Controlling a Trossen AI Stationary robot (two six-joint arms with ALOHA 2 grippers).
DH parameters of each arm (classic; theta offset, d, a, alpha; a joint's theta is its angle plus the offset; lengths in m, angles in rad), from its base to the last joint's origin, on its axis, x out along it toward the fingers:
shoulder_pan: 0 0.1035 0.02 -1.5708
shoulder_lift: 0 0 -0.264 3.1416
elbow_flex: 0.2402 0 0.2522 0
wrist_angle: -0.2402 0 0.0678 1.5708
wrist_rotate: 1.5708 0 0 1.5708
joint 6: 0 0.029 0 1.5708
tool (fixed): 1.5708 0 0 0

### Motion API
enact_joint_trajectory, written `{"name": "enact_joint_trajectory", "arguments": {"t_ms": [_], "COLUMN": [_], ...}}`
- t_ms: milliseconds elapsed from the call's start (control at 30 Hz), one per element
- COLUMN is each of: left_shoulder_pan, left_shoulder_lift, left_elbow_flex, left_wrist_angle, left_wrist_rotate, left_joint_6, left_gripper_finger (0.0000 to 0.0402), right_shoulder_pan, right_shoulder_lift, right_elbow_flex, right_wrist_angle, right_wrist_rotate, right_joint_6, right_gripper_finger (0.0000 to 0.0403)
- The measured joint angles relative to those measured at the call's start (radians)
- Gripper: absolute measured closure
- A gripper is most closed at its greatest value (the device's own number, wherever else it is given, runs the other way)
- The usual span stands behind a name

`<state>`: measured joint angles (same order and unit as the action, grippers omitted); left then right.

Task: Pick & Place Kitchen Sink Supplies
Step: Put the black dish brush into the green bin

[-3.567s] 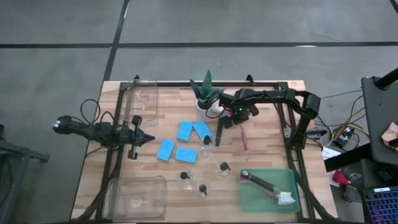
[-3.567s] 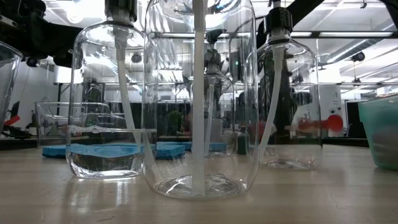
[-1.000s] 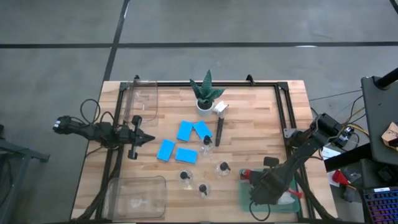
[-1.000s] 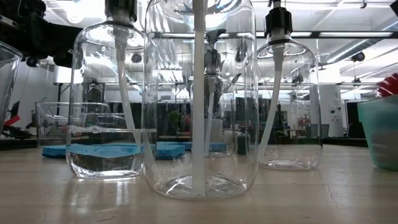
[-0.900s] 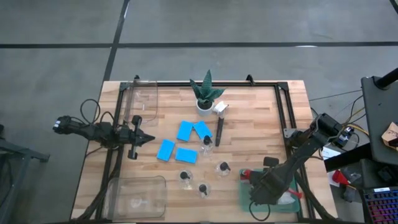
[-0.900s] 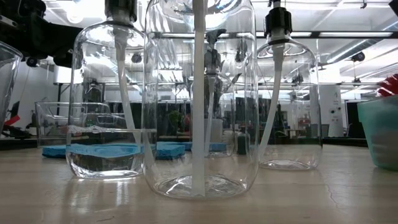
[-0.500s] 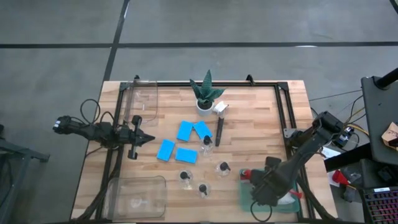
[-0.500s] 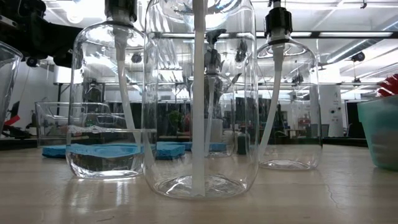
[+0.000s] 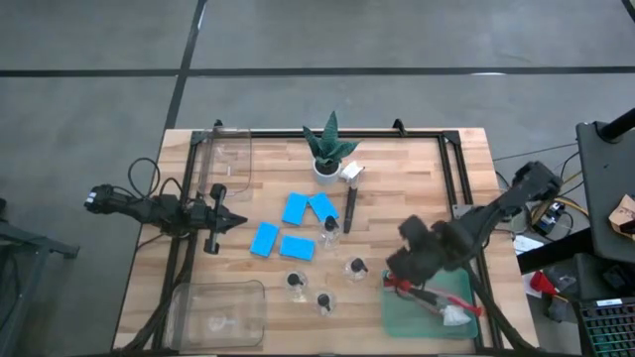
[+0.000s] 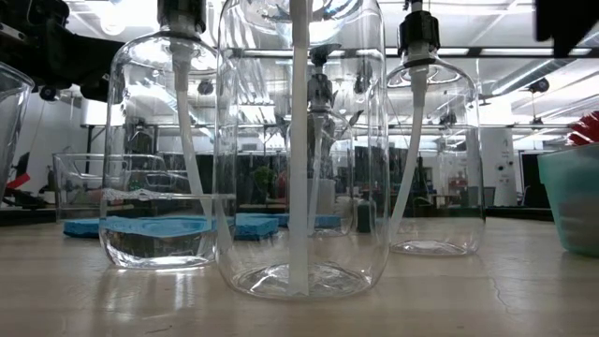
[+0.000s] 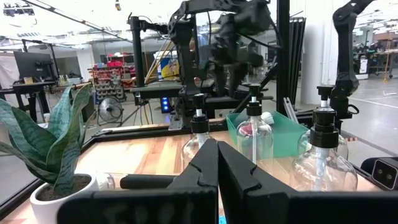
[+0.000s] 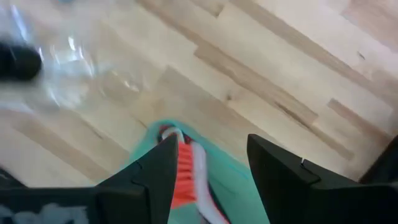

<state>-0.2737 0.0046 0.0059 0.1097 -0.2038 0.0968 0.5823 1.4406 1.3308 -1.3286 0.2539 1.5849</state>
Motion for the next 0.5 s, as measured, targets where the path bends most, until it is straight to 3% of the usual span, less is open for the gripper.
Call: {"name": "enact_joint_trajectory", "arguments": {"t_ms": [233, 500], "left_shoulder_pan": [0.000, 0.000], "left_shoulder_lift": [0.000, 0.000], "left_elbow_flex": [0.000, 0.000], "left_wrist_angle": [0.000, 0.000], "left_wrist_rotate": [0.000, 0.000], "left_joint_6": [0.000, 0.000], "left_gripper_finger": [0.0401, 0.0401], "right_shoulder_pan": [-0.168, -0.442], "right_shoulder_lift": [-0.109, -0.094], "right_elbow_flex": [0.000, -0.006], "right_wrist_angle": [0.096, 0.184], "right_wrist_rotate": [-0.011, -0.070], "right_joint_6": [0.019, -0.280], "right_gripper_finger": [0.0214, 0.0155]}}
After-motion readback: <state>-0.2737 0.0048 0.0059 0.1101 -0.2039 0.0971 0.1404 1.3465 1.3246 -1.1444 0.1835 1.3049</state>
